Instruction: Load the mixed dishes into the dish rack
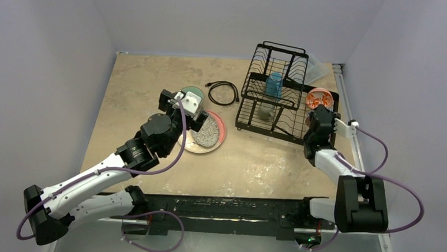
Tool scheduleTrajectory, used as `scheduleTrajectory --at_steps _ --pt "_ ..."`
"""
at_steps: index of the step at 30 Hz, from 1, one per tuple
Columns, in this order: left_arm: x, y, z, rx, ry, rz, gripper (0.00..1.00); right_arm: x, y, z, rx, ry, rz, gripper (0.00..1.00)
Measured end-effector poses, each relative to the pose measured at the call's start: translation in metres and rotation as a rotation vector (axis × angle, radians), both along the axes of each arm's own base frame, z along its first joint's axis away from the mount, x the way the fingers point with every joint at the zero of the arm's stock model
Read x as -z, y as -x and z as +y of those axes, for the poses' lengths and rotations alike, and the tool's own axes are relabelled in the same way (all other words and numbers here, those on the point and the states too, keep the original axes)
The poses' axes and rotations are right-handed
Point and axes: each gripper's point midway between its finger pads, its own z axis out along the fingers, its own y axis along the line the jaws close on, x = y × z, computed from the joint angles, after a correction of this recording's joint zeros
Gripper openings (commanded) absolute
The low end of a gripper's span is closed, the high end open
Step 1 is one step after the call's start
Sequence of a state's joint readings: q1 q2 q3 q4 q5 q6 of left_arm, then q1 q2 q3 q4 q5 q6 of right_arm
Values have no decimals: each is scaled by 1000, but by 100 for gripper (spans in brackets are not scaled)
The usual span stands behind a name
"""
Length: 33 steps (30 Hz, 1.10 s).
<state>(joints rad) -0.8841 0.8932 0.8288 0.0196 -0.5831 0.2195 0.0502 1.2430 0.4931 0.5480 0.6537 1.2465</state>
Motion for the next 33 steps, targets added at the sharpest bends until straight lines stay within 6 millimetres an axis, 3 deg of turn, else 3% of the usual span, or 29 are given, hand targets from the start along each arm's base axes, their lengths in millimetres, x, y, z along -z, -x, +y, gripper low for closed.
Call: scheduleTrajectory --at_steps 14,33 --pt "3 -1 -3 8 -9 8 92 -1 -29 -6 47 -6 -74 0" --pt "7 -2 -7 16 -15 14 92 22 -63 -7 57 32 -97 0"
